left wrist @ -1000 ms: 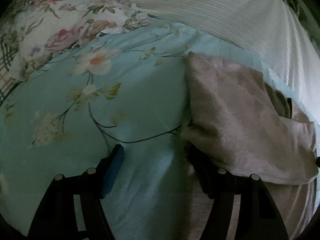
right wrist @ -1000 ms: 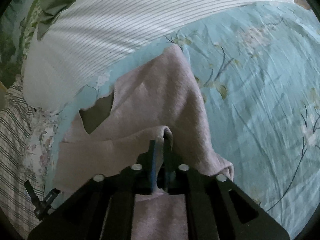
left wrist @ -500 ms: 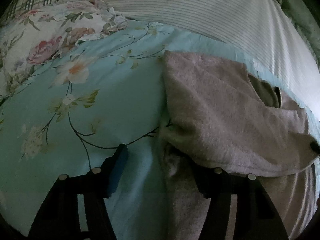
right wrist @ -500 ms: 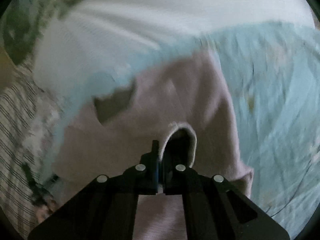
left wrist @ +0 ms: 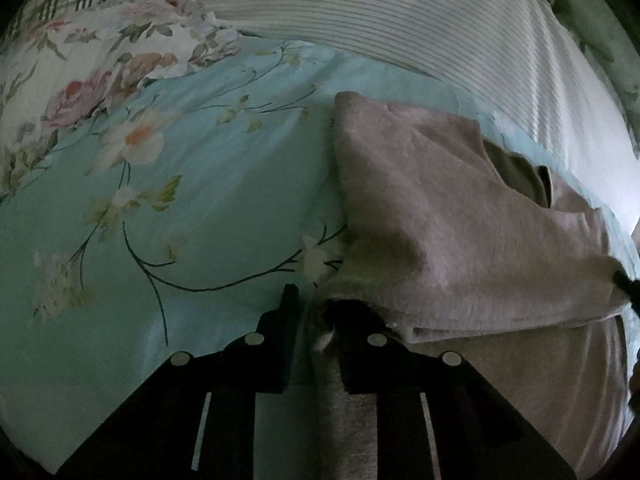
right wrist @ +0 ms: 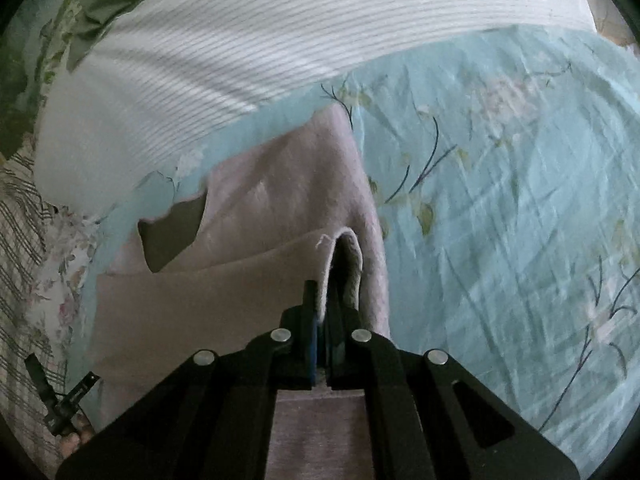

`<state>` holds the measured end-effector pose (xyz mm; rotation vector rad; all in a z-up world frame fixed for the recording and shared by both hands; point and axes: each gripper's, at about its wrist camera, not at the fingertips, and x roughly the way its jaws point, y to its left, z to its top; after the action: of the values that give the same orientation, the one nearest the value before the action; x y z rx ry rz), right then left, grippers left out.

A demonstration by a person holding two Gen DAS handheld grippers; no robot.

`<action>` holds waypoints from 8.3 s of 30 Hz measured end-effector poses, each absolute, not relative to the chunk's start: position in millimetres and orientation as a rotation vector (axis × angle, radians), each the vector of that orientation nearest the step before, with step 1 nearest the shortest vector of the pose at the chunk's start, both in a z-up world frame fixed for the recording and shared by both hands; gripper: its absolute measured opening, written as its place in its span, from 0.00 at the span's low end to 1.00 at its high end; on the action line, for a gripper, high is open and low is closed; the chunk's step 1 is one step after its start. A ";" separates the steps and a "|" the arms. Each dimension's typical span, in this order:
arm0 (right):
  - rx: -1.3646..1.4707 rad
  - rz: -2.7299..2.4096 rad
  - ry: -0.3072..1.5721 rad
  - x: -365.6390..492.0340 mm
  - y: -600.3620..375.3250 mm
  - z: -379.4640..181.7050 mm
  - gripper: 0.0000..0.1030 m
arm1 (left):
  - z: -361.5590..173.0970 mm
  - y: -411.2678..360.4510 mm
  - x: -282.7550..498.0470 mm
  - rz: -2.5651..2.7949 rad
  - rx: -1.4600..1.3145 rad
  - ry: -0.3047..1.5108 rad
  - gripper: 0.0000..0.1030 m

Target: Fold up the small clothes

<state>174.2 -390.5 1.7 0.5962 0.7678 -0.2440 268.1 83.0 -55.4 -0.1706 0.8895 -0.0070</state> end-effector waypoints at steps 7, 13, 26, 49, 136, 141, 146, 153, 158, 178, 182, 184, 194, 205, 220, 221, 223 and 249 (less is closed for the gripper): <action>0.558 -0.331 0.684 145.0 -386.8 29.3 0.06 | -53.5 99.2 259.1 -0.012 -0.271 0.933 0.16; 0.553 -0.137 0.712 161.7 -348.4 32.3 0.06 | -15.7 96.2 242.8 -0.105 -0.312 0.861 0.13; 0.541 -0.153 0.856 204.7 -347.3 -21.3 0.01 | -57.0 69.2 321.0 -0.256 -0.322 0.984 0.01; 0.576 -0.147 0.803 49.5 -313.3 18.4 0.30 | -21.2 75.7 182.8 -0.169 -0.138 0.965 0.34; 0.701 0.260 0.421 6.0 -340.3 96.8 0.07 | 78.1 107.7 120.4 -0.572 -0.369 0.666 0.05; 0.690 0.139 0.447 83.6 -371.8 94.9 0.07 | 75.9 90.9 204.9 -0.473 -0.339 0.688 0.05; 0.665 0.022 0.507 144.1 -391.3 74.3 0.07 | 49.7 74.7 282.4 -0.395 -0.321 0.746 0.05; 0.684 -0.063 0.592 196.9 -411.2 30.0 0.07 | 9.3 60.6 359.3 -0.309 -0.283 0.819 0.05; 0.717 -0.124 0.665 217.5 -422.3 4.1 0.07 | -20.4 47.3 396.8 -0.255 -0.244 0.869 0.05; 0.637 -0.098 0.536 138.4 -394.4 54.5 0.54 | -19.0 24.7 289.2 -0.410 -0.206 0.902 0.49; 0.356 0.060 0.716 157.5 -333.4 49.8 0.48 | -30.0 -5.2 291.2 -0.429 -0.131 0.958 0.49; 0.152 0.069 0.846 175.8 -302.3 33.0 0.41 | -36.9 -16.4 301.8 -0.409 -0.111 0.996 0.49; 0.263 -0.171 0.790 252.1 -365.3 22.7 0.17 | -40.4 -22.6 377.5 -0.291 -0.017 0.969 0.50; 0.452 -0.251 0.656 201.9 -386.1 45.9 0.20 | -18.6 57.8 400.2 -0.134 -0.243 0.901 0.55; 0.597 -0.070 0.653 75.2 -295.5 21.6 0.40 | -22.9 61.8 205.7 -0.259 -0.431 0.895 0.56; 0.599 -0.067 0.660 73.1 -292.7 19.5 0.40 | -26.8 59.3 196.2 -0.263 -0.439 0.911 0.56; 0.602 -0.057 0.670 62.1 -284.1 15.4 0.40 | -33.7 58.0 179.3 -0.268 -0.461 0.932 0.57; 0.614 0.040 0.746 99.4 -262.7 15.2 0.57 | -71.5 83.4 230.8 -0.121 -0.746 0.907 0.63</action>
<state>99.4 -262.7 15.2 0.6141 0.7462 0.0397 230.8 83.4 -71.5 -0.7458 0.9066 -0.1209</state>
